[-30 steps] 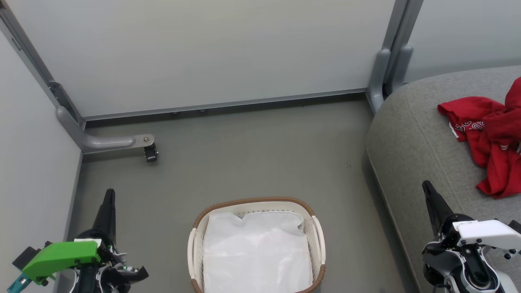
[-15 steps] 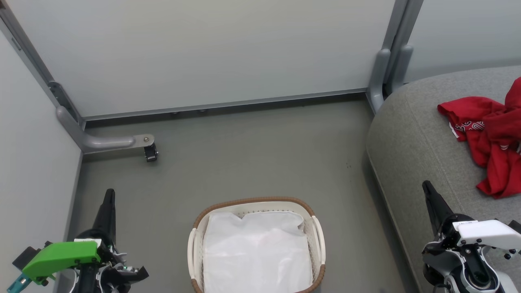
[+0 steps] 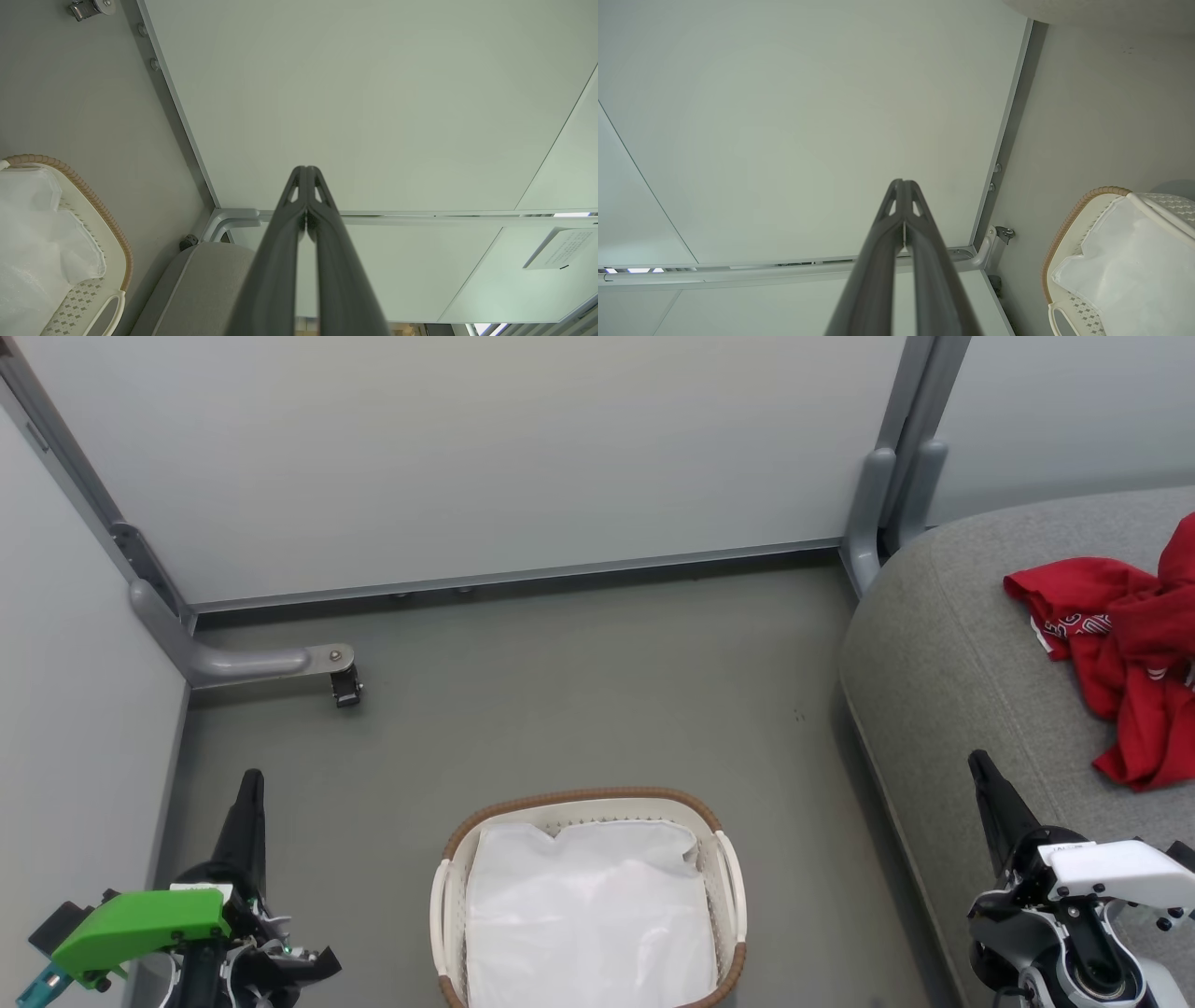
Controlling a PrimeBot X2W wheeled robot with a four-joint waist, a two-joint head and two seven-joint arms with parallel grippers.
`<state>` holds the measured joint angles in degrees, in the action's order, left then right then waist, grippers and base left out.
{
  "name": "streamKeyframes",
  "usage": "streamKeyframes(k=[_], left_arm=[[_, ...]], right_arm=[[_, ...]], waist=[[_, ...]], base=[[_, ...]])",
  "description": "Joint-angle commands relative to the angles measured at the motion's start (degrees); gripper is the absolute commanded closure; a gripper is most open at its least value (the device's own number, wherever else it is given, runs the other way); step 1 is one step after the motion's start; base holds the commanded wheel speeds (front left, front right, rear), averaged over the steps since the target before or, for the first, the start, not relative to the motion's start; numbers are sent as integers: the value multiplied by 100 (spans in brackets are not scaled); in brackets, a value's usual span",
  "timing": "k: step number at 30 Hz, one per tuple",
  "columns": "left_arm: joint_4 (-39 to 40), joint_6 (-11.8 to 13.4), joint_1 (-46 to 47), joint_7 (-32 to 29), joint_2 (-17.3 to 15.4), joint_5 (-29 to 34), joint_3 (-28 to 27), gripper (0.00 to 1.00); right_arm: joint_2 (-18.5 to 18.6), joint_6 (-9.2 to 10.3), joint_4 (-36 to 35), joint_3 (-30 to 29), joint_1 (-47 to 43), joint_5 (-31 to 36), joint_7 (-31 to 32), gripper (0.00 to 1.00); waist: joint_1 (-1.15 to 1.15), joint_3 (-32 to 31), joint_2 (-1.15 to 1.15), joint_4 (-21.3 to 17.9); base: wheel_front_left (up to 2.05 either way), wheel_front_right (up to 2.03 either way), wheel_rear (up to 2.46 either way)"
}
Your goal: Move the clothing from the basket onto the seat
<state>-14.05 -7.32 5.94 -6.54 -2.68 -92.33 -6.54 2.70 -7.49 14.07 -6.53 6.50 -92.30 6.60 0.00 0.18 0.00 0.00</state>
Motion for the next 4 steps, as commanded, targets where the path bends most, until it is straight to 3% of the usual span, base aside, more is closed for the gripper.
streamKeyframes(k=[1, 4], left_arm=[[8, -36, 57, -18, -38, -19, -10, 100], [9, -36, 57, -18, -38, -19, -10, 100]], right_arm=[[34, 0, -23, -9, -60, -21, 9, 100], [34, 0, -23, -9, -60, -22, 9, 100]], waist=[[0, 0, 0, 0], [0, 0, 0, 0]], base=[[0, 0, 0], [0, 0, 0]])
